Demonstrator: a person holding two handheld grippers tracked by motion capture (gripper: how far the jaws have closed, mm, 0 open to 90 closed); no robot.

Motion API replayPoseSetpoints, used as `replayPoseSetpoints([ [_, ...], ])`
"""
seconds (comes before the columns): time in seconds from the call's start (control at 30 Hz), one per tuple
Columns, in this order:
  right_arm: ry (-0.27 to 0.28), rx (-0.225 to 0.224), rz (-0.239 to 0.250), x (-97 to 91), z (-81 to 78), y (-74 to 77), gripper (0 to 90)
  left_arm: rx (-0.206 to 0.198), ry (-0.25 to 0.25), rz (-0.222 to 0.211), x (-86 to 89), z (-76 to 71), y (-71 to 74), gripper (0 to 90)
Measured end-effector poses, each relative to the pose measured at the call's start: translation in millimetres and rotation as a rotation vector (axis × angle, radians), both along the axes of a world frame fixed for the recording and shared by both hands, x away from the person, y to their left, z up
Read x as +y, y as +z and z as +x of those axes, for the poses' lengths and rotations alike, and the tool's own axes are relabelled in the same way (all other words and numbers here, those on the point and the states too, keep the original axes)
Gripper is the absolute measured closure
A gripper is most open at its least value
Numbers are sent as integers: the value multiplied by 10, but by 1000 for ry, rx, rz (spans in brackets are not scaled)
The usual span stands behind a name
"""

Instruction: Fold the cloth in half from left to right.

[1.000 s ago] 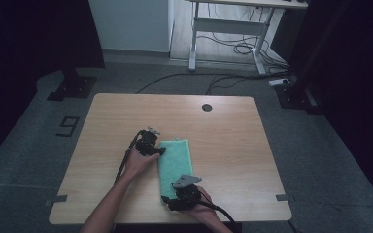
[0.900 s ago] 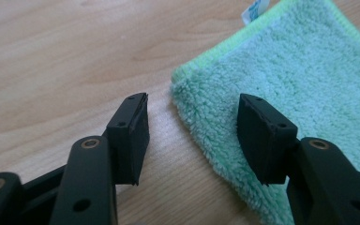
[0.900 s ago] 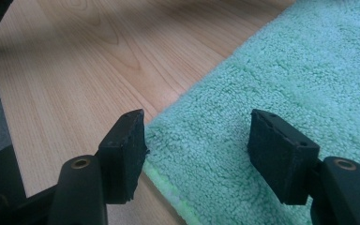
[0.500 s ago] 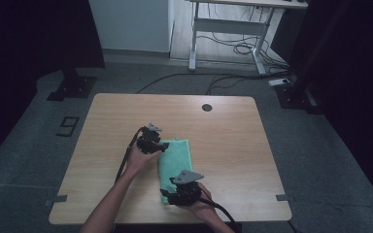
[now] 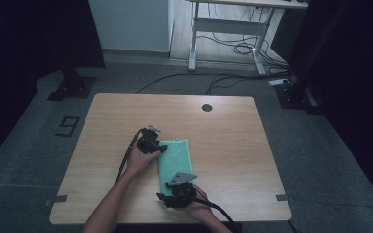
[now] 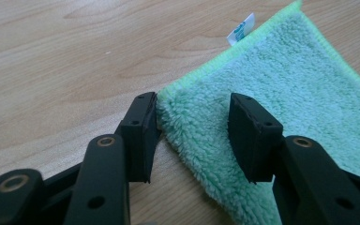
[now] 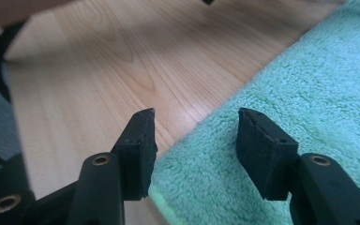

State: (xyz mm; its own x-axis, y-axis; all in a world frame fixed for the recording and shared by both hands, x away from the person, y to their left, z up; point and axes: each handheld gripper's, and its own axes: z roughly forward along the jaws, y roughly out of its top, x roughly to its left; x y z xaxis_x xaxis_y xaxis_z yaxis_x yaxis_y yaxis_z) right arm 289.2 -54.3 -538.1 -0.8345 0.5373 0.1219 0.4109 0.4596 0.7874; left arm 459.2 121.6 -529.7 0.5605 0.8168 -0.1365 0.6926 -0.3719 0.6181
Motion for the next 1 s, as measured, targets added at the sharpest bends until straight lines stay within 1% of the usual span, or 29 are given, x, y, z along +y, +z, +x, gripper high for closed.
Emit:
replayPoseSetpoints([
  [0.07,-1,-10,11,-63,-4,37,483,-4,1,-6,14,-5,11,521],
  [0.13,-18,-12,14,-128,25,59,499,-3,3,-10,38,-6,28,521],
  [0.23,-40,-2,0,-189,85,49,513,2,8,-6,64,-10,26,522],
  [0.3,-36,10,-23,-180,100,14,513,12,8,-1,65,-6,4,524],
  [0.37,-25,18,-43,-137,91,-43,513,12,6,3,55,-2,-11,531],
  [0.47,-17,7,-57,-83,67,-92,509,-2,6,7,28,2,-19,546],
  [0.53,-22,9,-50,-69,68,-95,508,-10,5,8,11,10,-26,555],
  [0.6,-24,4,-50,-62,72,-102,508,-8,3,15,-8,41,-21,555],
  [0.67,-36,13,-44,-56,84,-103,509,-7,-3,26,-40,91,-16,556],
  [0.77,-52,14,-29,-34,112,-114,507,-13,-8,28,-111,173,-21,561],
  [0.83,-71,23,-14,-15,140,-121,508,-17,-10,32,-151,213,-21,566],
  [0.9,-86,30,-4,-3,165,-124,514,-31,-9,27,-192,243,-34,574],
  [1.0,-106,40,3,3,191,-123,519,-34,-11,21,-235,280,-41,578],
])
